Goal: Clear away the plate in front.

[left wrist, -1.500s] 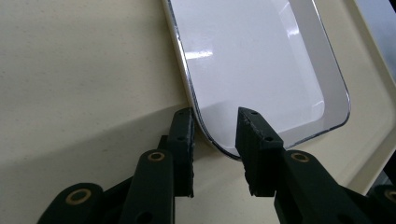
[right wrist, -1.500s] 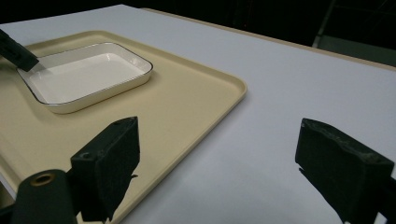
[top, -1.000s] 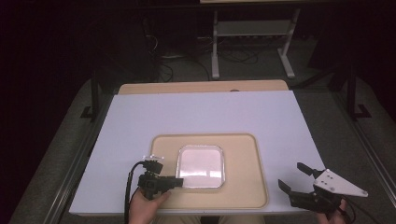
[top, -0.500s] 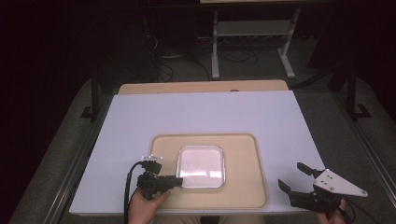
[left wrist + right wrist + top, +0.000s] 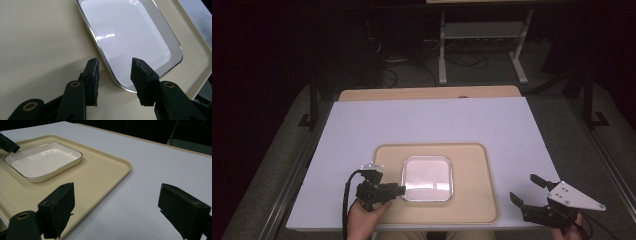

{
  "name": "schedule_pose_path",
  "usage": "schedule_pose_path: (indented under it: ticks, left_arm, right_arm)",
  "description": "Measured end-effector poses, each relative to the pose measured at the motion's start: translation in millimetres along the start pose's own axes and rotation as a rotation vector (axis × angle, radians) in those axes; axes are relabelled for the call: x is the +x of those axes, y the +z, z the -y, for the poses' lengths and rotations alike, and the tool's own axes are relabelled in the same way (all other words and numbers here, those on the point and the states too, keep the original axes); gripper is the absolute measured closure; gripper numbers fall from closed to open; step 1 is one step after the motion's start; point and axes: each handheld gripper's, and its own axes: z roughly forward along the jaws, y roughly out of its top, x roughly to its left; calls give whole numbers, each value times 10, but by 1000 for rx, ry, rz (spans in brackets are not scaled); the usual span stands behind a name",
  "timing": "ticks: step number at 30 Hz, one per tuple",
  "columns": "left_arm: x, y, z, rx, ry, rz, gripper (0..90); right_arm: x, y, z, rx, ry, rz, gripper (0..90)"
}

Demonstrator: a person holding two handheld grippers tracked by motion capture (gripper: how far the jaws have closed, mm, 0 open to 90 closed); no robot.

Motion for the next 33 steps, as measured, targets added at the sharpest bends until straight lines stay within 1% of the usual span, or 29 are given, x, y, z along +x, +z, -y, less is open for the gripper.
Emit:
schedule_pose_path:
  ticks: [3, 6, 17, 18, 22, 24, 25, 26, 27, 28, 29, 30, 31, 33]
  left_arm:
    - [-8, -3, -16, -6, 8, -2, 567]
    - [-19, -2, -39, -11, 30, -10, 561]
    - [-7, -20, -68, -42, 51, -13, 537]
    - [0, -22, -74, -47, 62, -18, 536]
    - [10, -31, -81, -54, 73, -23, 531]
    - [16, -36, -89, -57, 83, -24, 528]
    - [18, -42, -101, -63, 97, -27, 520]
    - [18, -42, -101, -63, 97, -27, 515]
    - [20, -48, -109, -67, 111, -30, 515]
    - [20, -63, -125, -81, 134, -37, 502]
    - [20, -63, -125, -81, 134, -37, 495]
    - [26, -73, -133, -86, 143, -37, 495]
    - [39, -90, -146, -96, 135, -31, 490]
    - [56, -109, -160, -100, 133, -25, 479]
  right_arm:
    - [-1, 2, 1, 2, 1, 2, 129]
    - [-2, 3, 1, 3, 2, 3, 129]
    - [-9, 2, 3, 5, 7, 9, 129]
    - [-10, 2, 3, 4, 8, 10, 129]
    - [-14, 3, 5, 4, 8, 12, 129]
    - [-16, 3, 5, 5, 8, 13, 129]
    - [-18, 4, 6, 6, 9, 13, 129]
    - [-18, 4, 6, 6, 9, 13, 129]
    - [-19, 5, 6, 6, 9, 13, 129]
    - [-19, 5, 6, 7, 10, 13, 129]
    - [-19, 5, 6, 7, 10, 13, 129]
    - [-19, 5, 7, 7, 10, 12, 129]
    - [-19, 6, 7, 9, 10, 14, 129]
    - [-21, 7, 8, 10, 8, 15, 129]
